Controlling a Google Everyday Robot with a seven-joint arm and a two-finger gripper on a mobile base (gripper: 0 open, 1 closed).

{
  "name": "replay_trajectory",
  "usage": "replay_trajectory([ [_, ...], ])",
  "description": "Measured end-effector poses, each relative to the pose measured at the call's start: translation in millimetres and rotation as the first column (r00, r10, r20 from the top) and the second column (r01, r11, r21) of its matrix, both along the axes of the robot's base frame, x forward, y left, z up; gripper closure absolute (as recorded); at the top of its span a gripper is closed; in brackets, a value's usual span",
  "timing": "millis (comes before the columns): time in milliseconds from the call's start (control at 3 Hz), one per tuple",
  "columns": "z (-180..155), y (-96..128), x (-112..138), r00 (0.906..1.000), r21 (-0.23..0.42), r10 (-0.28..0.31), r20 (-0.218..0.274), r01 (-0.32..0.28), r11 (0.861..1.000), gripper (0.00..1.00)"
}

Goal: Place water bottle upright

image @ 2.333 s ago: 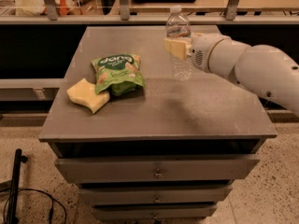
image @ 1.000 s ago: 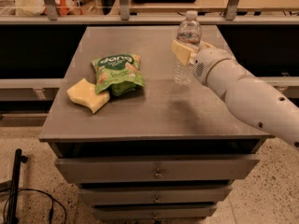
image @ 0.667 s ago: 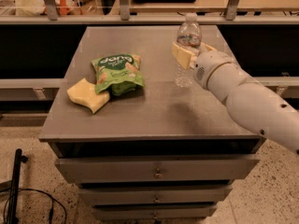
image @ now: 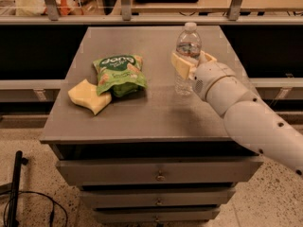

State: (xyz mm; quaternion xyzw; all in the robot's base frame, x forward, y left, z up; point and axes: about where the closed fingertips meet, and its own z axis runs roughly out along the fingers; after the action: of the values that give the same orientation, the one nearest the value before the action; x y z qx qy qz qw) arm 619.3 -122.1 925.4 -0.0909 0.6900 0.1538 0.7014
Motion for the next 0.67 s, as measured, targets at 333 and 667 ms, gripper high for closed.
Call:
replay_trajectory([
  [333, -2.9, -0.3, -5.2, 0.9999, 0.004, 0.007, -0.013, -0.007, 1.000, 1.00],
  [667, -4.6, -0.6, -9.3, 0.9996, 0.007, 0.017, -0.024, -0.016, 1.000, 0.82],
])
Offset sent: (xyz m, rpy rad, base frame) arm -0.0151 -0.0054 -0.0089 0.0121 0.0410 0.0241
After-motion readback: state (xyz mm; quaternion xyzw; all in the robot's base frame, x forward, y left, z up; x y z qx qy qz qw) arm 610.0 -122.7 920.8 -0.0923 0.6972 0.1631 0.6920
